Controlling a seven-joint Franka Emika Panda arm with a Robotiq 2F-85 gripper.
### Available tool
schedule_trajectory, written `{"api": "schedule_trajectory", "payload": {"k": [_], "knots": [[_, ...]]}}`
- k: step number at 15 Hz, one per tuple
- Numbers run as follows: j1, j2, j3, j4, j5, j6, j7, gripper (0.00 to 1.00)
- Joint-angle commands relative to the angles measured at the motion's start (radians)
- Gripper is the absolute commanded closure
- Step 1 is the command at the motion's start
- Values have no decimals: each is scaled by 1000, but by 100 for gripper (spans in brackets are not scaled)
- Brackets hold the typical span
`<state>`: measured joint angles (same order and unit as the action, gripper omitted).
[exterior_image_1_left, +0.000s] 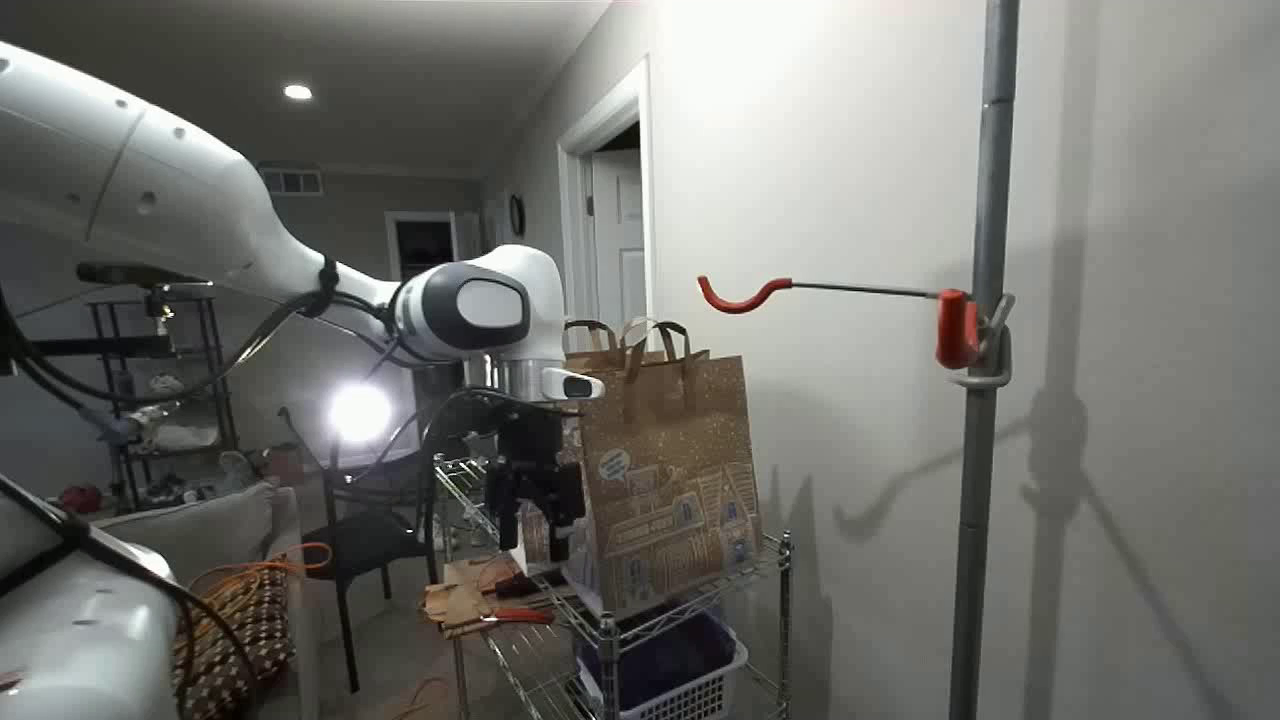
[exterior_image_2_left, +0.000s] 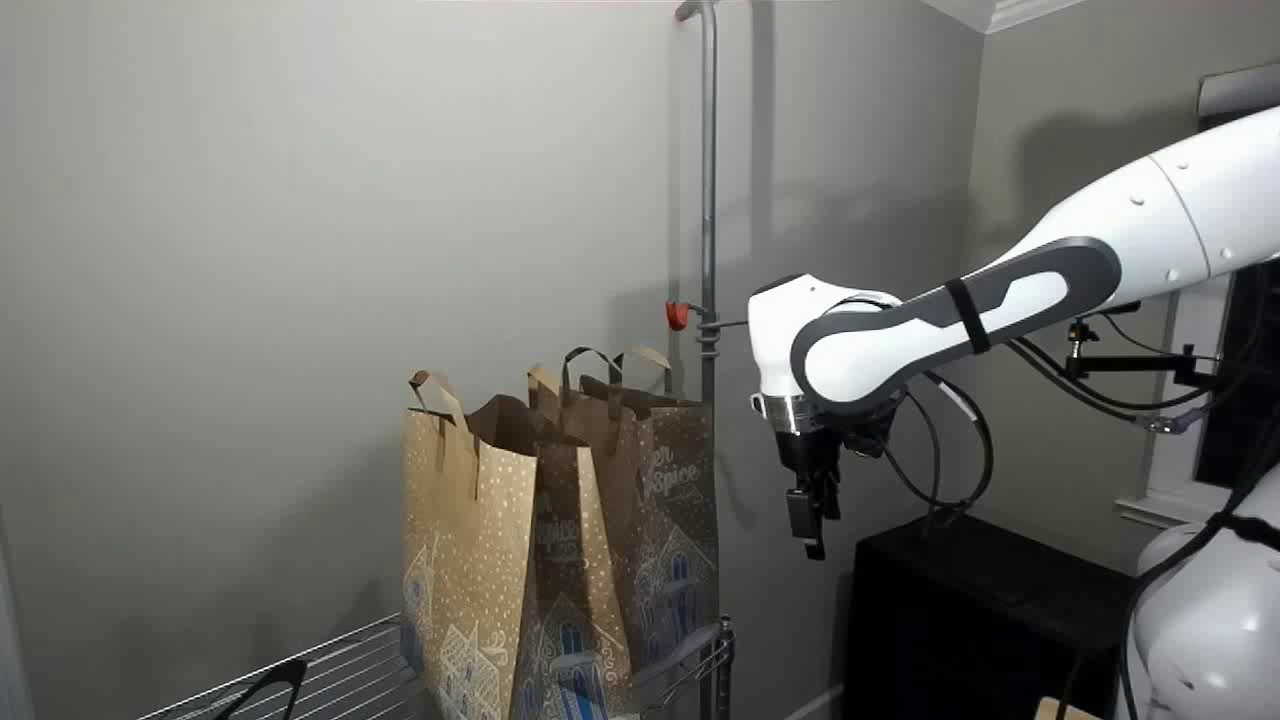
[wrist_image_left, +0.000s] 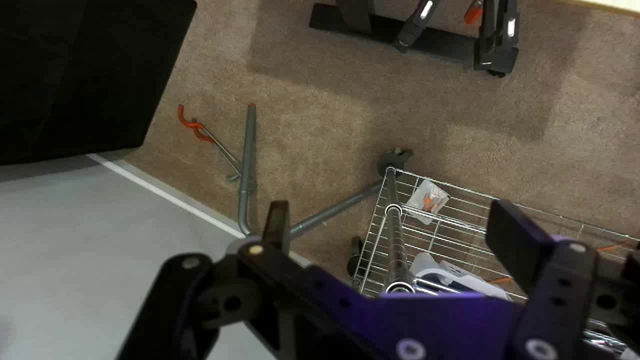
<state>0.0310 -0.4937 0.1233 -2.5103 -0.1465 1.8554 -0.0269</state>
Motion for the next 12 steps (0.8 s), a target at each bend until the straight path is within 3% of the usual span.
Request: {"api": "schedule_trajectory", "payload": {"k": [1, 6, 12], "knots": [[18, 1, -16, 2, -7, -3, 7, 0], [21, -10, -7, 5, -15, 0, 15, 0], [81, -159, 101, 16, 3, -92, 204, 0]]}}
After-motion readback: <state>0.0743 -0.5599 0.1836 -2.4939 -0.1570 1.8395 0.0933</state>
